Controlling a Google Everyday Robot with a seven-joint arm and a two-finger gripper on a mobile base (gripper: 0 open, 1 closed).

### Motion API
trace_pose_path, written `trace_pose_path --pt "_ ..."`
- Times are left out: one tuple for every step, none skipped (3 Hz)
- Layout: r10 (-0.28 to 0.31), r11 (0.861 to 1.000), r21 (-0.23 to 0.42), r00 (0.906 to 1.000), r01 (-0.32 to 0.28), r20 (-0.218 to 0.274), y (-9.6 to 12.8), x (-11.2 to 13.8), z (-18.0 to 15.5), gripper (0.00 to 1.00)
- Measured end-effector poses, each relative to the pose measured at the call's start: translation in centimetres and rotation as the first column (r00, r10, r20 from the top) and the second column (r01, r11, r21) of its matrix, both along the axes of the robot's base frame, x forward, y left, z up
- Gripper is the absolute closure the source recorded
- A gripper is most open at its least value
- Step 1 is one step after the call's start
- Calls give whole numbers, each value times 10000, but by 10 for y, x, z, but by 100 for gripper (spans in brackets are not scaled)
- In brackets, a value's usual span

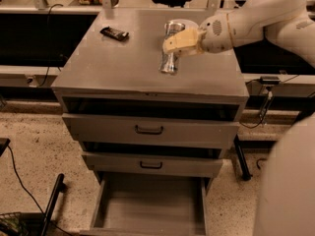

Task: Pick redbull can from bottom drawer and place on counter

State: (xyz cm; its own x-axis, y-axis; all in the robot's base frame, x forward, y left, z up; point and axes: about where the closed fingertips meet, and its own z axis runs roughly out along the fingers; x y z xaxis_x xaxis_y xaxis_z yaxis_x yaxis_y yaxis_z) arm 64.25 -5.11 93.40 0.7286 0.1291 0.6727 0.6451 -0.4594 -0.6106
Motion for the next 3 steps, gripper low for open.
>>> trace_pose_path --pt "-104 9998 -154 9925 86 -1217 -9 15 -8 100" --pt "-403 9988 -336 9791 343 -1993 -16 18 -21 100" --pt "-604 9980 -358 9613 527 -2689 -18 16 -40 100"
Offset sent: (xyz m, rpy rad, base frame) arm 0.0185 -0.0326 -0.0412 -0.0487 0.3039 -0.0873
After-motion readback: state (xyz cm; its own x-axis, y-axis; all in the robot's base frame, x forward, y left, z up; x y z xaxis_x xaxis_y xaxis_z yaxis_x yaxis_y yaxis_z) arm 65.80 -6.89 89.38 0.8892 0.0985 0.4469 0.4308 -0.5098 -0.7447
